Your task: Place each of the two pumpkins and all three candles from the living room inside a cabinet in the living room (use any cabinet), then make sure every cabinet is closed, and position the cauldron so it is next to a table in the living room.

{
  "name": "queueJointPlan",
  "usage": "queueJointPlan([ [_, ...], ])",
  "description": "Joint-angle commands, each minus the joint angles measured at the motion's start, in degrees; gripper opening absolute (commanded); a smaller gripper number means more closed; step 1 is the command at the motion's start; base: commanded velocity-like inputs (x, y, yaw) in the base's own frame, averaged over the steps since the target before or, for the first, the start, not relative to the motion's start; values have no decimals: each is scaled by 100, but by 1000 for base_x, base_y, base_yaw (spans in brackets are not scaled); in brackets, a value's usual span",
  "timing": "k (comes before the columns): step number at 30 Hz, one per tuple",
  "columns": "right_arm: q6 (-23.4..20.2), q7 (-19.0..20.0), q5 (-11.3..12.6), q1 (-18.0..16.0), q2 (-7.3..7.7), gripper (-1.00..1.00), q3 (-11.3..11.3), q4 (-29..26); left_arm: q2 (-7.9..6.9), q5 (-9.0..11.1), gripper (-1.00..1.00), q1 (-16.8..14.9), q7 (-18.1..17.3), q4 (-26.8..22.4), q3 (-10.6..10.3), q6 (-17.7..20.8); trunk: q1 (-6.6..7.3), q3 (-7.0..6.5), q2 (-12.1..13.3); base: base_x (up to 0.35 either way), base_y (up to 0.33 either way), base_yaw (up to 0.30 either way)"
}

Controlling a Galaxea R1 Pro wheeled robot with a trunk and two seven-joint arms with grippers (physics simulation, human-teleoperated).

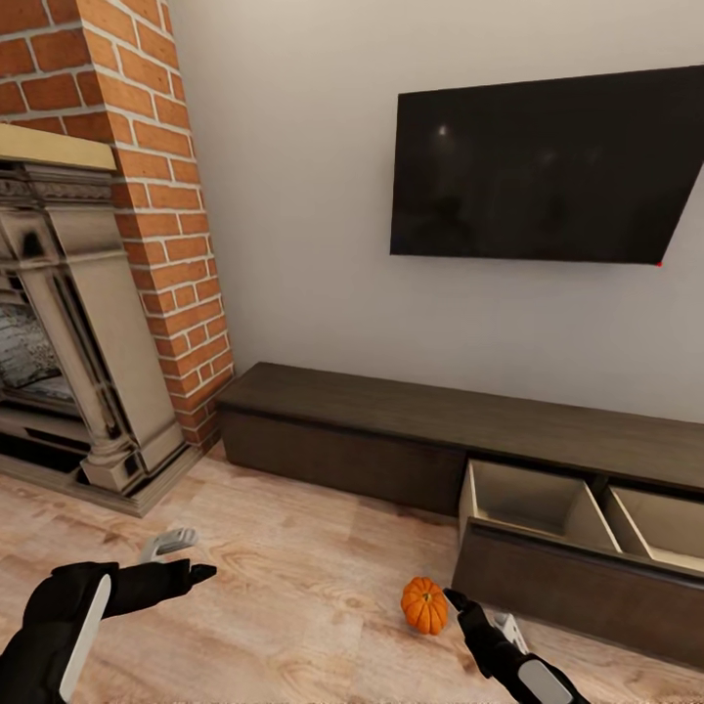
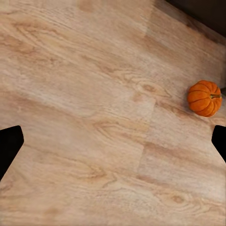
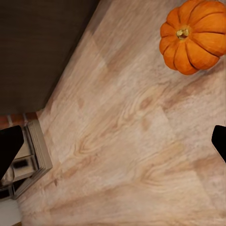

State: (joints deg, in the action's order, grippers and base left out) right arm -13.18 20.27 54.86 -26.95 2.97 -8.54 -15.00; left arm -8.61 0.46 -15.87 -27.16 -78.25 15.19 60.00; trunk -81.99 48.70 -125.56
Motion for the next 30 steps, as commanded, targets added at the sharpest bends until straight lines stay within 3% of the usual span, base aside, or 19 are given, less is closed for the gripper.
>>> queueJointPlan([
  [1,0,11,3,2,20,100,1,5,3,5,100,-5,0,1,-3,0,-23,18,-42,0,0,0],
  [17,1,29,16,14,166,100,-7,23,48,-4,100,-13,-9,-24,-106,0,-374,306,-683,0,0,0],
  [21,7,29,16,14,177,100,-7,24,92,-3,100,-13,-8,-24,-235,0,-462,377,-844,0,0,0],
  [30,8,29,16,14,178,100,-7,24,104,-2,100,-13,-9,-24,-261,0,-660,539,-1205,0,0,0],
])
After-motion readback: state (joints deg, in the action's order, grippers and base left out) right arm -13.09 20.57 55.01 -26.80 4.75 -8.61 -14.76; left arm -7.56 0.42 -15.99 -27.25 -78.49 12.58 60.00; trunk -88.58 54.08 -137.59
